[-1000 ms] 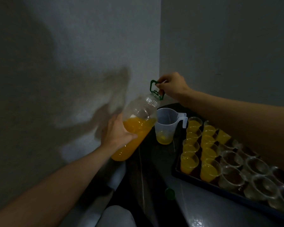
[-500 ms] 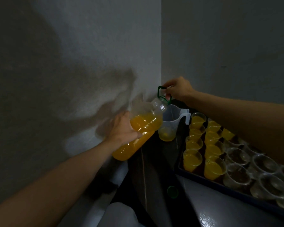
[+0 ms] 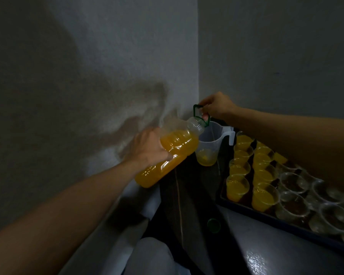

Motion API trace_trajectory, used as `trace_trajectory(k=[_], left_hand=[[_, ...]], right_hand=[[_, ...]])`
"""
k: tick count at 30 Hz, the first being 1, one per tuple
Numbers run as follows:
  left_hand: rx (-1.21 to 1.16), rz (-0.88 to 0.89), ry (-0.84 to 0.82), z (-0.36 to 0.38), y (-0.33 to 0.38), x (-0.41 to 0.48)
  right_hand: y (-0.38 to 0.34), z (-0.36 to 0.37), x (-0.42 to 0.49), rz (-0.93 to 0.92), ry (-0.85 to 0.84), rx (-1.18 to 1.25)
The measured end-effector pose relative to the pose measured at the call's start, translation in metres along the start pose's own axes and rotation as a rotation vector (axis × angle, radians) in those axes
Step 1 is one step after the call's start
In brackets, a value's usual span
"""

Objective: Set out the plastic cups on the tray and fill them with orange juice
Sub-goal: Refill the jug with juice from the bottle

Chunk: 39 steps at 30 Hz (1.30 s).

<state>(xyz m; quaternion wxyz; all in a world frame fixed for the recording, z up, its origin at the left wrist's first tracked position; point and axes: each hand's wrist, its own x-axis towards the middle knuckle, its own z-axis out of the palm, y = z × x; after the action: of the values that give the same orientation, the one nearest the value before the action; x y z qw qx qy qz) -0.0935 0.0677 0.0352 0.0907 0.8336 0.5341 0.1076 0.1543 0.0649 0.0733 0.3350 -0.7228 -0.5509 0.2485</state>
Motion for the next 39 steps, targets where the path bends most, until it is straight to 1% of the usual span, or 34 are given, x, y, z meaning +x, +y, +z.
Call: trace_trajectory(k=[12,19,28,33,39], left_hand=[[0.076,0.002,-0.032,-0.004,-0.004,0.005],[0.11,0.0,-0.044,-0.006,-0.005,0.007],[0.137,0.007,-0.069,-0.008,-0.008,0.01],[0.177,0.023,-0.07,-0.008,-0.009,0.011],[0.175,0.03,-0.086,-0.007,-0.01,0.011]], right_hand=[[0.009,0.006,-0.002,0.023,-0.037,0.005],[0.011,0.011,-0.002,0.042,-0.026,0.029],[0.012,0.01,-0.002,0.075,-0.059,0.021],[0.016,0.012,-0.002,0.063,-0.085,-0.03],[0.018,0.019,-0.003,0.08,-0.075,0.011]])
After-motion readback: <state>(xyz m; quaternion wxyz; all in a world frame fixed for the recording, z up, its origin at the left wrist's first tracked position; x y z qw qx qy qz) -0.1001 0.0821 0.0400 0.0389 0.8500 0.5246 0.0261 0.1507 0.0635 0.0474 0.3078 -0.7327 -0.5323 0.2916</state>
